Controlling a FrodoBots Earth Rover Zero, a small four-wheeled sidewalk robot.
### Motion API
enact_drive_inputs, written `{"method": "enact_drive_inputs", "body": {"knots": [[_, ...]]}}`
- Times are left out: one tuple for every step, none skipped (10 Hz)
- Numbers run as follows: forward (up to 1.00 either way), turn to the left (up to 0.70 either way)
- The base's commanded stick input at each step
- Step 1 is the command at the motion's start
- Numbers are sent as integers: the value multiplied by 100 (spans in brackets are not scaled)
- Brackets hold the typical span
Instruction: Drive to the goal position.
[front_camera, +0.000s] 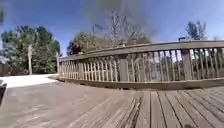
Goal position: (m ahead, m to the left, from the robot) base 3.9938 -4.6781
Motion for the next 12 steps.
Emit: {"method": "enact_drive_inputs", "body": {"knots": [[4,-70],[4,-70],[4,-70],[4,-70],[4,-70],[4,-70],[4,-62],[4,-44],[4,-3],[4,0],[4,2],[4,15]]}}
